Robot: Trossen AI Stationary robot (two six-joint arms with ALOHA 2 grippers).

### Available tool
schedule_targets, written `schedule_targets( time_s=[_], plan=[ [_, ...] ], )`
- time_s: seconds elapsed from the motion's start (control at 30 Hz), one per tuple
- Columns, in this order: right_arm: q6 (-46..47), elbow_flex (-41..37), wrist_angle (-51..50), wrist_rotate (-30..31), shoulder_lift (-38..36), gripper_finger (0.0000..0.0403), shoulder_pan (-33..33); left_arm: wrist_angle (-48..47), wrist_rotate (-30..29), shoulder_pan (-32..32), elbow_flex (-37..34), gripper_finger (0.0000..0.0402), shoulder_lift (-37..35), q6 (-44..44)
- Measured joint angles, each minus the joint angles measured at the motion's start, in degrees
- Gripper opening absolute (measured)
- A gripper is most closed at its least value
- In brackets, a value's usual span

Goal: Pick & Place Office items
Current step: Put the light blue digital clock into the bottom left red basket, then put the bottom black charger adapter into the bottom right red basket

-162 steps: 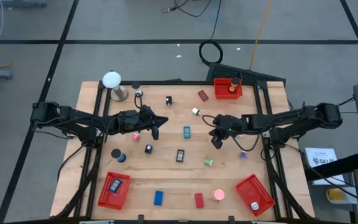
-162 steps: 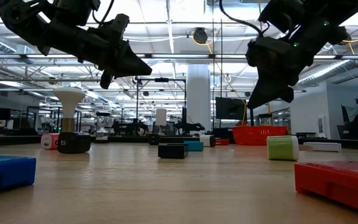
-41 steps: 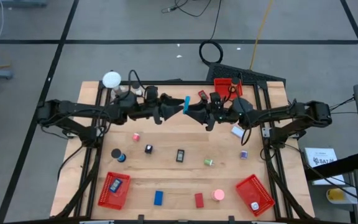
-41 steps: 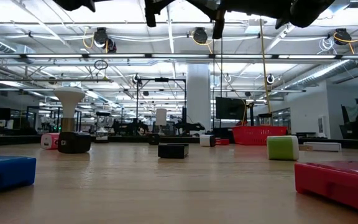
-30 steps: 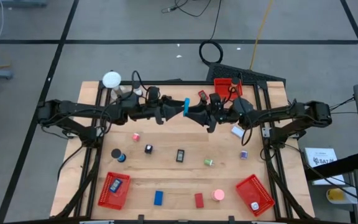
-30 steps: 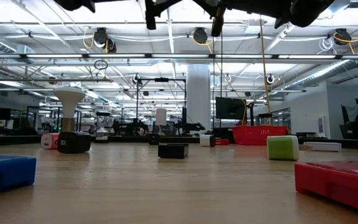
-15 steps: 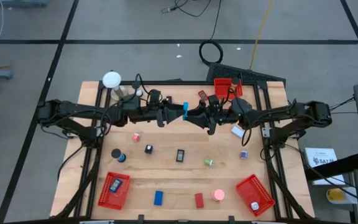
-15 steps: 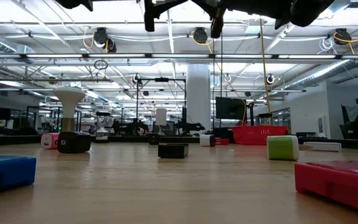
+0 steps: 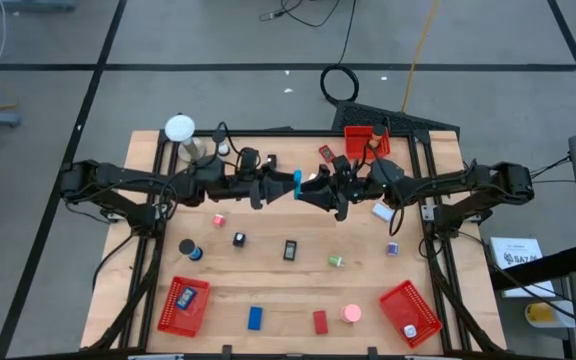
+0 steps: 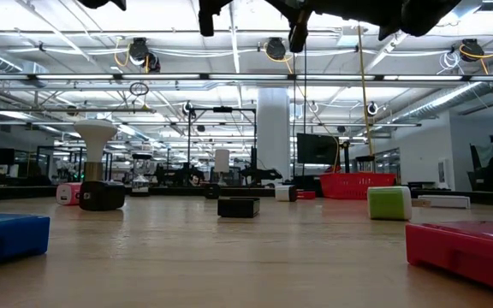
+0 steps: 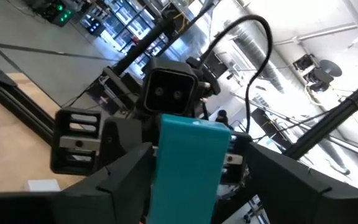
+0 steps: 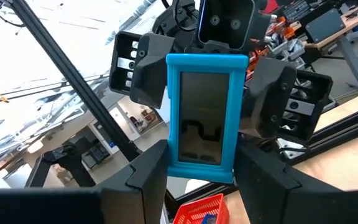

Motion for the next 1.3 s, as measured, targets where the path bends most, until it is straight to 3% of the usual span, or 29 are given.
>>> schedule_targets(
  time_s=[0.47, 0.6, 0.8, 0.97, 1.1, 1.3],
  plan=[
    [0.5, 0.0, -1.3, -0.1, 0.0, 0.0156, 0.6, -0.5, -0.3, -0.4, 2.2, 0.0268, 2.8, 0.6],
    [0.3, 0.0, -1.2, -0.1, 0.0, 0.0155, 1.0, -1.3, 1.2, -0.4, 3.8, 0.0238, 3.2, 1.2],
    [0.7, 0.0, -0.8, 0.0, 0.0, 0.0160, 1.0, -3.8, 1.0, -0.4, 4.7, 0.0160, 3.1, 3.3],
    [0.3, 0.0, -0.8, 1.3, 0.0, 0.0171, 1.4, -4.5, 1.3, -0.2, 4.7, 0.0156, 2.6, 3.2],
    [-0.3, 0.0, -2.0, 2.2, 0.0, 0.0202, 1.6, -11.0, 1.7, 0.8, 4.7, 0.0156, -1.7, 4.3],
    [-2.0, 0.0, -9.6, 3.9, 0.0, 0.0248, 1.6, -31.3, -1.9, -0.6, 4.7, 0.0156, -11.0, 4.6]
  ],
)
